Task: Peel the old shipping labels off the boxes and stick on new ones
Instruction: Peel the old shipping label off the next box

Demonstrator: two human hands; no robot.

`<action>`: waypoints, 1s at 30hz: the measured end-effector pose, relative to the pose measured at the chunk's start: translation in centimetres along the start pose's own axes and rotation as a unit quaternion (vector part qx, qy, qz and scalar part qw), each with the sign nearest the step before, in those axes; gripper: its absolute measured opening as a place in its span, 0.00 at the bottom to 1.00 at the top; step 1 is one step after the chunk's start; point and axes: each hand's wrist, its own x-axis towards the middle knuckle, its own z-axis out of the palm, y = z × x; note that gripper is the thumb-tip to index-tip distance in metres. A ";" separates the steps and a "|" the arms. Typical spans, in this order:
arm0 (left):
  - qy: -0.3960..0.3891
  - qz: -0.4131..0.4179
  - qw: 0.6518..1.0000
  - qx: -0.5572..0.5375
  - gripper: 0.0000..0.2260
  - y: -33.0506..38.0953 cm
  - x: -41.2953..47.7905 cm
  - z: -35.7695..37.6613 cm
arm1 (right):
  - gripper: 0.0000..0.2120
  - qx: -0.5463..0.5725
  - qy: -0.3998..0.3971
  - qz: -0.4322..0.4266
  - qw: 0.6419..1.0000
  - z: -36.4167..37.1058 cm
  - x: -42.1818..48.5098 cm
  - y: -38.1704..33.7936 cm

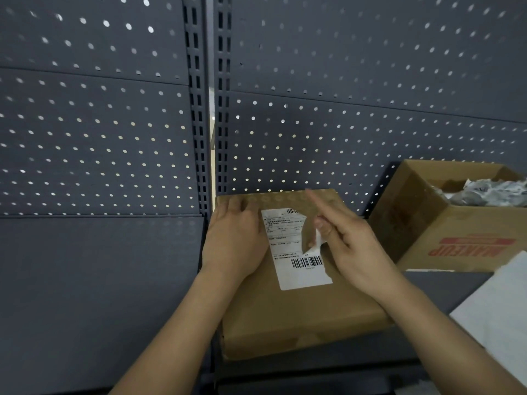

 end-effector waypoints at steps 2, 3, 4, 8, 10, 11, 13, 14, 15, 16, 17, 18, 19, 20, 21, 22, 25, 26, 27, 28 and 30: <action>0.000 0.005 1.000 0.002 0.19 0.0 0.0 0.0 | 0.22 -0.030 -0.012 0.006 0.999 0.4 0.1 -0.4; 0.001 0.008 1.000 0.002 0.21 0.0 0.0 -0.1 | 0.22 -0.030 -0.022 0.020 0.999 0.6 0.2 -0.8; 0.000 0.009 1.000 0.002 0.21 0.0 0.0 -0.1 | 0.22 -0.035 -0.037 0.028 0.998 0.7 0.2 -1.2; 0.004 0.002 1.000 0.005 0.17 -0.1 0.0 0.0 | 0.25 -0.067 -0.103 0.058 0.991 0.4 0.1 -1.8; 0.008 0.003 1.000 0.003 0.19 0.0 0.0 0.0 | 0.28 -0.089 -0.137 0.068 0.984 0.1 -0.3 -1.6; 0.010 0.006 1.000 0.001 0.21 0.0 0.0 0.0 | 0.26 -0.105 -0.150 0.062 0.981 0.0 -0.6 -1.4; 0.010 0.008 1.000 -0.002 0.23 0.1 -0.1 -0.2 | 0.22 -0.132 -0.155 0.041 0.978 -0.3 -0.9 -0.9; 0.007 0.008 1.000 -0.002 0.22 0.1 -0.1 -0.2 | 0.20 -0.137 -0.150 0.032 0.979 -0.5 -0.9 -0.6; 0.003 0.006 1.000 0.000 0.20 0.1 -0.1 -0.2 | 0.19 -0.137 -0.142 0.025 0.980 -0.7 -0.9 -0.5; 0.001 0.006 1.000 0.001 0.18 0.1 -0.1 -0.2 | 0.20 -0.136 -0.131 0.016 0.982 -0.9 -0.9 -0.4; 0.001 0.005 1.000 0.000 0.17 0.0 -0.1 -0.2 | 0.21 -0.136 -0.122 0.005 0.983 -1.1 -0.9 -0.3; 0.004 0.004 1.000 -0.001 0.17 0.0 -0.1 -0.2 | 0.21 -0.136 -0.115 -0.005 0.984 -1.1 -1.0 -0.3; 0.008 0.005 1.000 -0.001 0.17 0.0 -0.1 -0.2 | 0.21 -0.134 -0.108 -0.011 0.985 -1.1 -1.1 -0.3; 0.012 0.007 1.000 -0.001 0.16 0.0 -0.1 -0.1 | 0.20 -0.133 -0.106 -0.015 0.985 -1.1 -1.3 -0.3; 0.014 0.009 1.000 -0.001 0.16 0.0 -0.1 0.0 | 0.18 -0.133 -0.104 -0.018 0.985 -1.1 -1.4 -0.2; 0.015 0.009 1.000 0.000 0.16 0.0 -0.1 0.0 | 0.17 -0.129 -0.104 -0.020 0.986 -1.1 -1.4 -0.3; 0.017 0.008 1.000 -0.001 0.15 -0.1 0.0 0.1 | 0.18 -0.099 -0.103 -0.004 0.990 -1.3 -1.6 -0.6; 0.016 0.007 1.000 0.000 0.15 -0.1 0.0 0.1 | 0.19 -0.092 -0.097 -0.009 0.991 -1.4 -1.6 -0.8; 0.015 0.006 1.000 0.000 0.15 0.0 0.0 0.1 | 0.18 -0.086 -0.089 -0.022 0.992 -1.4 -1.6 -0.8; 0.014 0.008 1.000 0.000 0.15 0.0 0.0 0.0 | 0.16 -0.080 -0.082 -0.038 0.993 -1.4 -1.6 -0.8; 0.015 0.012 1.000 -0.001 0.16 0.0 -0.1 0.0 | 0.13 -0.051 -0.076 -0.062 0.994 -1.2 -1.5 -0.7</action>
